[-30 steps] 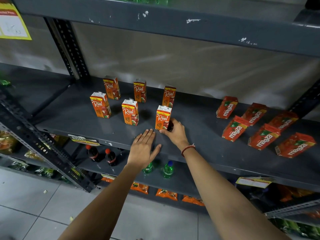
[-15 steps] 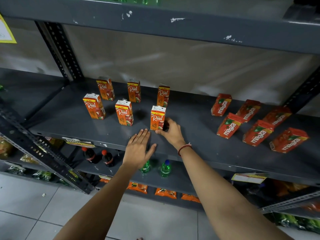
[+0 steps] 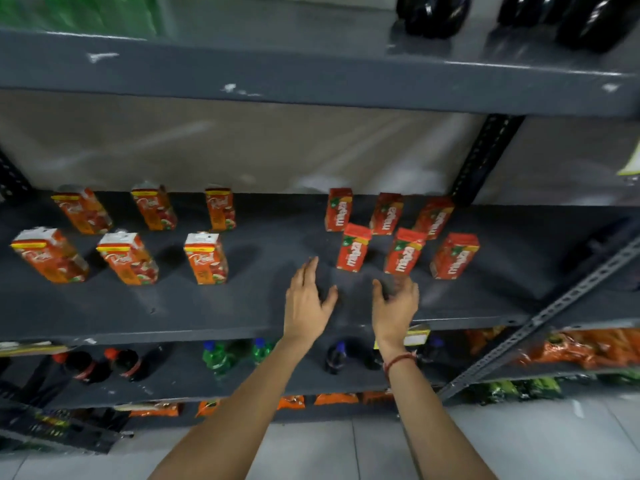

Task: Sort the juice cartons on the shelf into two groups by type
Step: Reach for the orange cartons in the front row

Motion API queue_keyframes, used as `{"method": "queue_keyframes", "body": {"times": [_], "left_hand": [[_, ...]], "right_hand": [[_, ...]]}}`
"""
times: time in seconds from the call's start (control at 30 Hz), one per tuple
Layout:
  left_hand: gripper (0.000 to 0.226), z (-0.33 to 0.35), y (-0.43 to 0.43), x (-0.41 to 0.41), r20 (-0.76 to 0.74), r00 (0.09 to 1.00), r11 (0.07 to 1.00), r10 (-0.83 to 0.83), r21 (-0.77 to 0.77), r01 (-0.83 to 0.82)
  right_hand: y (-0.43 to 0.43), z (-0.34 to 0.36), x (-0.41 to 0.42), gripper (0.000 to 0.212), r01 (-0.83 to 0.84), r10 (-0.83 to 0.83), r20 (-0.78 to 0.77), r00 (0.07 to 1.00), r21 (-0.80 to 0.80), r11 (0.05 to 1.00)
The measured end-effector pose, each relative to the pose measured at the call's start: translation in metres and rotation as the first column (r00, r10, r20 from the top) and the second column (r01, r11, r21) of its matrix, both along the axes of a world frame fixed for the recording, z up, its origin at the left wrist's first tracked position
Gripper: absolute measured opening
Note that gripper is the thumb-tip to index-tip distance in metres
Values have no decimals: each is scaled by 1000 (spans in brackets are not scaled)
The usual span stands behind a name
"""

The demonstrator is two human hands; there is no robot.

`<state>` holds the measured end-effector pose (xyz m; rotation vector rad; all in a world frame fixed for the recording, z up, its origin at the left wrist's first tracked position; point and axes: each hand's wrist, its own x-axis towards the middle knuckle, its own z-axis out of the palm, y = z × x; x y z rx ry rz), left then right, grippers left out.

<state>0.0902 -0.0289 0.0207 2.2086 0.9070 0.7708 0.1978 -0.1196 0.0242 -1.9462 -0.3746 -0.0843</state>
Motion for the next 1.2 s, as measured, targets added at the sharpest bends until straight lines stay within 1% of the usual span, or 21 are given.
{"method": "queue_keyframes", "body": {"times": [0.07,0.13,0.23,0.3,0.37,0.43,0.5,0.57,0.83,1.2], "left_hand": [[71,3,-3,24,10,1000,997,-8,-82,9],[79,4,-3,37,21,1000,989,12,-146,-9],[87,5,-6,54,74,990,973,122,-205,-105],[88,6,-8,64,98,976,962,195,-212,-171],[86,6,-10,74,99,968,957,229,-203,-206],[72,5,-10,82,77,966,957,247,-176,-231],[51,4,-10,86,57,960,951,276,-163,-264],[43,5,-11,87,45,951,939,307,-175,-295],[40,5,-24,79,24,892,881,451,-173,-441],[44,3,-28,75,-5,897,888,442,-140,-439]], "right_hand": [[-9,4,23,52,44,-44,-23,999,-20,999],[-7,5,35,71,13,-15,-40,999,-43,999],[1,2,49,85,-36,31,-66,997,-78,996],[7,1,55,84,-47,40,-70,997,-101,994],[11,-1,60,74,-36,29,-54,998,-120,992],[12,-1,63,64,-13,6,-59,998,-114,993],[11,-2,64,58,-7,0,-60,998,-106,994],[10,-3,65,55,-26,21,-54,998,-99,995],[8,-5,63,50,-91,87,-37,995,-109,990],[8,-4,61,53,-115,108,-56,993,-147,982]]}}
